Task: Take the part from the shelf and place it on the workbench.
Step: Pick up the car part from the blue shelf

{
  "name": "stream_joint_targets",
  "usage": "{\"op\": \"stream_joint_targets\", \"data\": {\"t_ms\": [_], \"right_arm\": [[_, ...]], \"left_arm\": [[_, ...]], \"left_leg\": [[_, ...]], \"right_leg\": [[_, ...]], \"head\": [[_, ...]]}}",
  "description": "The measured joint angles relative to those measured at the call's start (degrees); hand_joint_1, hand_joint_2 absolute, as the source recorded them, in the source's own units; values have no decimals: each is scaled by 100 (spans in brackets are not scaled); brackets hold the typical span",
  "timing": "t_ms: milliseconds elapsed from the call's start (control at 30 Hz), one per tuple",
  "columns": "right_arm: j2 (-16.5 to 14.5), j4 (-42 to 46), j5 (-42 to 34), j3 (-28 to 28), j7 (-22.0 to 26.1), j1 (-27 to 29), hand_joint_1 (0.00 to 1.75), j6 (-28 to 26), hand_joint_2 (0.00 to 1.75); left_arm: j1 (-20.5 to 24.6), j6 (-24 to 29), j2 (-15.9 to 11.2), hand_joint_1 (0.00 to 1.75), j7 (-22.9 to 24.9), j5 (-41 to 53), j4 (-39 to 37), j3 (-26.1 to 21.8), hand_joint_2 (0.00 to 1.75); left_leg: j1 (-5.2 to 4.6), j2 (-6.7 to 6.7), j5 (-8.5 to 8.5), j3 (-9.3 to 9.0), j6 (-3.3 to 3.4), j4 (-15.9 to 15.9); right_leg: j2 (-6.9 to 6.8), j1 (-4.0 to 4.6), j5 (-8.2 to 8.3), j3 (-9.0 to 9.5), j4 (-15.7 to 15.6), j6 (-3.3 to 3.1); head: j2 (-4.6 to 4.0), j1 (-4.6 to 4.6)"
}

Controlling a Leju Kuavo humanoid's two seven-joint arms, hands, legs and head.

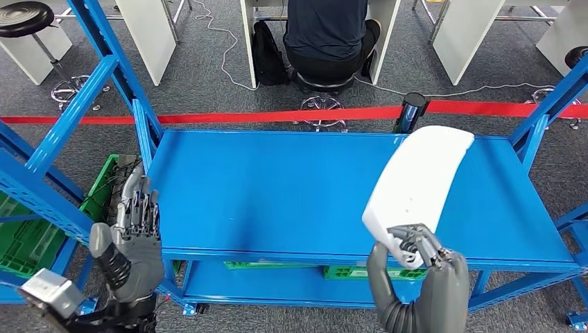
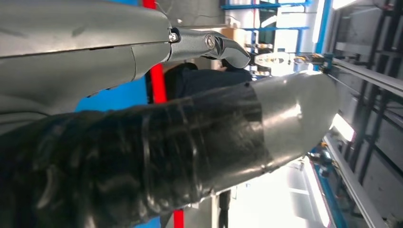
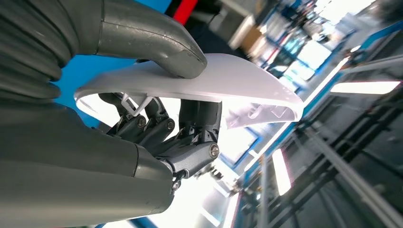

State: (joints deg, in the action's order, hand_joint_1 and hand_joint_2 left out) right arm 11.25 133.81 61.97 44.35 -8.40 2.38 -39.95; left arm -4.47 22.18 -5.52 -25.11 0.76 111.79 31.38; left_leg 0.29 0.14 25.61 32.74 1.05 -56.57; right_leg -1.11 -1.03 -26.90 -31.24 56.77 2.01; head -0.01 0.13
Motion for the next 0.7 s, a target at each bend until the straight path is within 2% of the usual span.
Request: {"op": "stream_joint_targets", "data": {"t_ms": [167,333,567,700], "right_arm": [[20,174,-205,86,378,178,175,2,175],[29,231,-200,85,403,277,175,2,175],[53,292,398,89,-56,305,175,0,175],[57,305,584,96,-236,306,175,2,175]], "left_arm": [[-74,106,-107,0,46,54,221,116,0],[-87,124,-185,0,45,58,348,190,0],[-89,111,-268,0,7,-20,452,270,0],[-91,70,-319,0,10,-32,493,302,0]], "left_leg": [[0,1,0,0,0,0],[0,1,0,-1,0,0],[-1,1,2,0,1,-3],[-20,1,39,21,59,-34]], "right_leg": [[0,0,0,-1,0,0],[0,0,0,-1,0,0],[0,-1,2,0,-2,0],[-4,-31,8,3,-21,34]], "head": [[0,2],[1,1],[1,1],[-1,-14]]}}
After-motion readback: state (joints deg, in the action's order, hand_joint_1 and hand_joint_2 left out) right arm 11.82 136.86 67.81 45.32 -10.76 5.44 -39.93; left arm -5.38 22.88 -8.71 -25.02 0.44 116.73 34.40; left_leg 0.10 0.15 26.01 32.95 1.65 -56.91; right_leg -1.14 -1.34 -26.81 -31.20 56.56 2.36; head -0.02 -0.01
